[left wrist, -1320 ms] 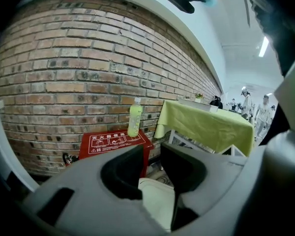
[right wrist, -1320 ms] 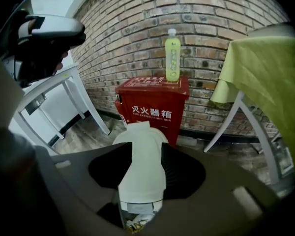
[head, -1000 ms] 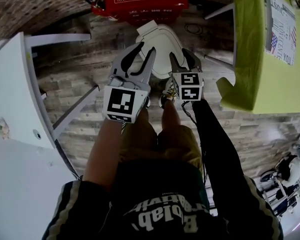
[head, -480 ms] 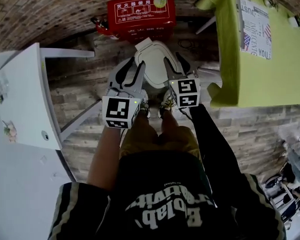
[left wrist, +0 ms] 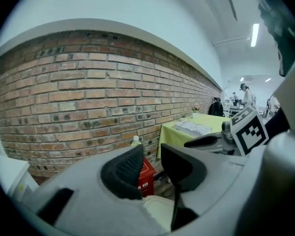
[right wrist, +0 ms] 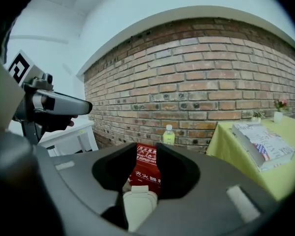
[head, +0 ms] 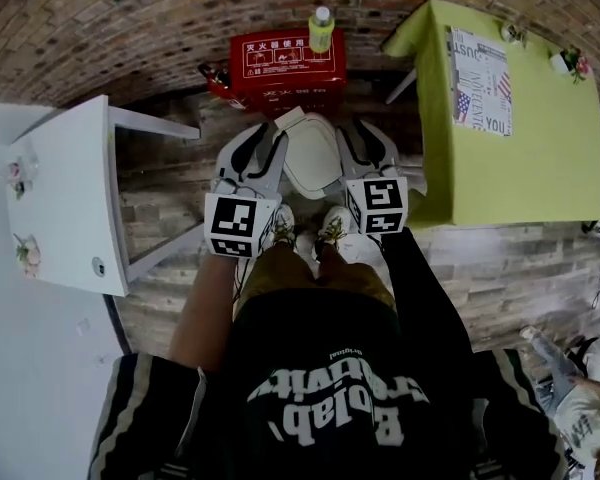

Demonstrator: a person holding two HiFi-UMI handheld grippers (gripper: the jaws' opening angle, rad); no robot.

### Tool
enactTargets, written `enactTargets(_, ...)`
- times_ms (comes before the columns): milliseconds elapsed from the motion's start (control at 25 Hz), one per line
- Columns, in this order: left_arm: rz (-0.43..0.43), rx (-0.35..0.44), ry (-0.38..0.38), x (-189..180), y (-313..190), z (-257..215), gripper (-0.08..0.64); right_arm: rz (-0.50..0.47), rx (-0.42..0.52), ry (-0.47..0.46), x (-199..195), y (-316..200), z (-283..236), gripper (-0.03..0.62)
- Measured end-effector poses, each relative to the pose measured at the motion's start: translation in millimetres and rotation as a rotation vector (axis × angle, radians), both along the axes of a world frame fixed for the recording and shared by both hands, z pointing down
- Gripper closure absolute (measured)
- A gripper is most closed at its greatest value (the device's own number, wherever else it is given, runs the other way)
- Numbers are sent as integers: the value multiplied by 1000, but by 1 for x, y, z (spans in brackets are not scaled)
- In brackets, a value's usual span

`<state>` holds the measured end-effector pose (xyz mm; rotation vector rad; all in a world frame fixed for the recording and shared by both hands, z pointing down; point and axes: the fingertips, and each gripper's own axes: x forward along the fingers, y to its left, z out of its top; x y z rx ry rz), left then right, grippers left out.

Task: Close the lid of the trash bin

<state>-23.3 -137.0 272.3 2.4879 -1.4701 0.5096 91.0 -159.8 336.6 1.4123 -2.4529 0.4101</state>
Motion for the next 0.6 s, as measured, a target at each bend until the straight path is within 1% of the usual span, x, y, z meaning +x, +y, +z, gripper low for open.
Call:
enactTargets(200,-16,46,34,2,-2,-39,439,-29,78,-5,1,-6,-46,456)
enactTargets(400,-29,113,31,5,-5,-74,439,-50,158,-15,9,-10,-89,460)
enactTargets(600,-54,169,27,0,-6,-103,437,-67,242,-26,14,-16,-133,466)
